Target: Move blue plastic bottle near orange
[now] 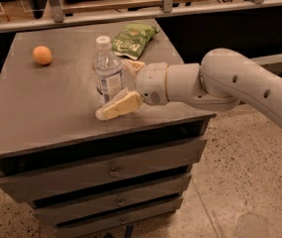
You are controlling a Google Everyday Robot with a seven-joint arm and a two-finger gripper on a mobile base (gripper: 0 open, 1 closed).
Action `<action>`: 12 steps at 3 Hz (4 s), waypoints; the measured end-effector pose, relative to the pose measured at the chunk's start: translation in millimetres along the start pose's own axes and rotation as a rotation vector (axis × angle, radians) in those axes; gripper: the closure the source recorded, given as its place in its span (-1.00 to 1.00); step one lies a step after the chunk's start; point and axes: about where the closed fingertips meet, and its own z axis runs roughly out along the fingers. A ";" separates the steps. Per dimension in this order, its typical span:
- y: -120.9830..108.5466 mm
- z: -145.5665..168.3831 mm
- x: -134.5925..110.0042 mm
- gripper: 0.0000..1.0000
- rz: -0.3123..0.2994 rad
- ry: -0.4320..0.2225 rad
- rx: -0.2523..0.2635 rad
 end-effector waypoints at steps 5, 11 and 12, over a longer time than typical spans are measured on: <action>-24.8 20.2 -27.0 1.00 0.023 -0.066 -0.036; -154.9 134.1 -89.2 1.00 -0.005 0.006 0.148; -158.4 153.9 -76.3 1.00 0.010 0.002 0.155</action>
Offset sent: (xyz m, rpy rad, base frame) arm 0.0055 0.0152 -0.0099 0.0054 0.0510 0.0770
